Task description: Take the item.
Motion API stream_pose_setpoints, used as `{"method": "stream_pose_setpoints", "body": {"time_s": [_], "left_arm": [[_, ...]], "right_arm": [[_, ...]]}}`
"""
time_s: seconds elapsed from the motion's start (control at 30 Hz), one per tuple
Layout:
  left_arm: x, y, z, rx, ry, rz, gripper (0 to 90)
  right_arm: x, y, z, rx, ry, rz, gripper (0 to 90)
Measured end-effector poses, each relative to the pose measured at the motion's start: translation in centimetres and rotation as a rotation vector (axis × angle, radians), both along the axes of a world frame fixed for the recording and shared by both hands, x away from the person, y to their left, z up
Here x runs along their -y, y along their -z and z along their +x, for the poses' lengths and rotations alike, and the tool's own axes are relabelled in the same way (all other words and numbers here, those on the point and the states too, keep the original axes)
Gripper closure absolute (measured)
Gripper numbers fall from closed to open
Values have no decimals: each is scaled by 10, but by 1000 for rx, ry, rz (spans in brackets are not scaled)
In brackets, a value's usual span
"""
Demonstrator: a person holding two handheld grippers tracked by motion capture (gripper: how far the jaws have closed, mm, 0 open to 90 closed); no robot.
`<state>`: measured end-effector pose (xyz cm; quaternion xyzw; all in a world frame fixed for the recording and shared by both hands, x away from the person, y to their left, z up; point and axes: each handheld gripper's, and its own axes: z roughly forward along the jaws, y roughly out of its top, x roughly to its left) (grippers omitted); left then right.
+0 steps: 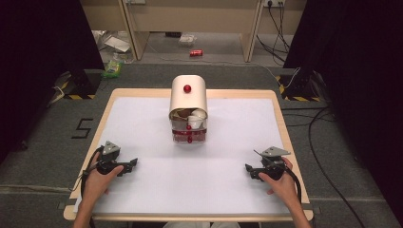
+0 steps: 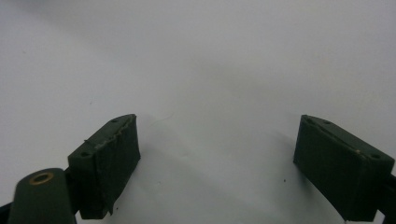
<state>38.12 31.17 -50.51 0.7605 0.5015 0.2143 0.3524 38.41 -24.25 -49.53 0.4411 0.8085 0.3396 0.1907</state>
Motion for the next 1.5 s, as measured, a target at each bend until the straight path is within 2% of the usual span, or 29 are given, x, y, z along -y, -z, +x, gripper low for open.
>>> {"method": "stream_pose_setpoints", "body": {"time_s": [0.27, 0.47, 0.53, 0.6, 0.73, 0.9, 1.17, 1.3, 1.5], "left_arm": [[0, 0, 0, 1, 0, -1, 135], [0, 0, 0, 0, 0, -1, 135], [0, 0, 0, 0, 0, 0, 135], [0, 0, 0, 0, 0, 0, 135], [0, 0, 0, -1, 0, 0, 135], [0, 0, 0, 0, 0, 0, 135], [0, 0, 0, 0, 0, 0, 135], [0, 0, 0, 0, 0, 0, 135], [0, 0, 0, 0, 0, 0, 135]], "right_arm": [[-1, -1, -2, 7, -10, 11, 177], [-6, -15, -7, 73, -22, 60, 175], [-10, -21, -9, 96, -46, 70, 159], [-14, -23, -10, 100, -58, 78, 154], [-37, -41, -14, 155, -112, 83, 157], [-61, -55, -13, 170, -147, 132, 175], [-106, -79, -15, 225, -250, 160, 192], [-119, -87, -14, 240, -276, 166, 204], [-127, -95, -9, 260, -292, 179, 227]]}}
